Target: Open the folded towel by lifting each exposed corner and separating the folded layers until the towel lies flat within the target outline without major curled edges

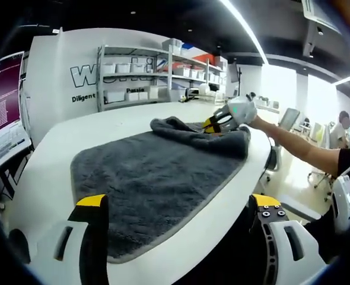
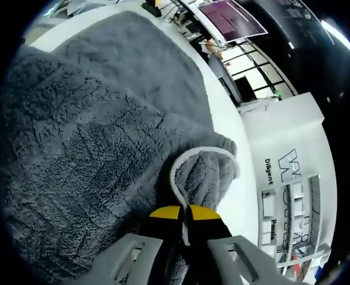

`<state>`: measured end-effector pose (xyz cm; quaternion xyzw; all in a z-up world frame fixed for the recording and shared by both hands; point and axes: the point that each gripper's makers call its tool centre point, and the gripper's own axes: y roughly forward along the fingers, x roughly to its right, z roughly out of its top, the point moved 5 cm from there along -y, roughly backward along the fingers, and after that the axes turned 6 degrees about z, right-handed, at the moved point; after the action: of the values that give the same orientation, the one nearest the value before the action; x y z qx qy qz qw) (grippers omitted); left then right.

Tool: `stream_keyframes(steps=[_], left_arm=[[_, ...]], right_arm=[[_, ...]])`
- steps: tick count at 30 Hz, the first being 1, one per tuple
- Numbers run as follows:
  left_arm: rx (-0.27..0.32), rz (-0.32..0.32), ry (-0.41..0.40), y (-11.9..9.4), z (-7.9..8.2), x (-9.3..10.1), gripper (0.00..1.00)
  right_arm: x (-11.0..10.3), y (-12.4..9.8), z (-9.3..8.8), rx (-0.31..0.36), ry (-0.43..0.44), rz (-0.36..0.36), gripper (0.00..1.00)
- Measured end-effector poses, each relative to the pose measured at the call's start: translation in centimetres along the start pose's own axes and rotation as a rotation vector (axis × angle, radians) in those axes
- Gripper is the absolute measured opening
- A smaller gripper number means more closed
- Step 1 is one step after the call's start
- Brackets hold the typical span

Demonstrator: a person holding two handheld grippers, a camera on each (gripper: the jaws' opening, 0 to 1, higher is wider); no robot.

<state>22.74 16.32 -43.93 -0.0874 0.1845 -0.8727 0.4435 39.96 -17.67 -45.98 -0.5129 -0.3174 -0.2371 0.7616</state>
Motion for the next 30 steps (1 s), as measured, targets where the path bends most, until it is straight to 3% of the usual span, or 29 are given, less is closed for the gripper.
stream_keyframes(steps=[5,11,20,30], left_arm=[[-0.003,0.008,0.001,-0.1,0.0,-0.2,0.96],[-0.001,0.011,0.000,-0.2,0.0,-0.4,0.96],[-0.007,0.014,0.000,-0.2,0.0,-0.6,0.95],[-0.007,0.014,0.007,0.0,0.2,-0.5,0.95]], right_arm=[[0.8,-1.8,0.1,-0.007,0.050,-0.059,0.00],[4.0,-5.2,-2.0,-0.037,0.173,-0.206,0.00],[7.9,-8.9,-7.7,-0.118,0.365,-0.314,0.00],[10.2,-9.8,-14.0,-0.252,0.452,-0.360,0.00]])
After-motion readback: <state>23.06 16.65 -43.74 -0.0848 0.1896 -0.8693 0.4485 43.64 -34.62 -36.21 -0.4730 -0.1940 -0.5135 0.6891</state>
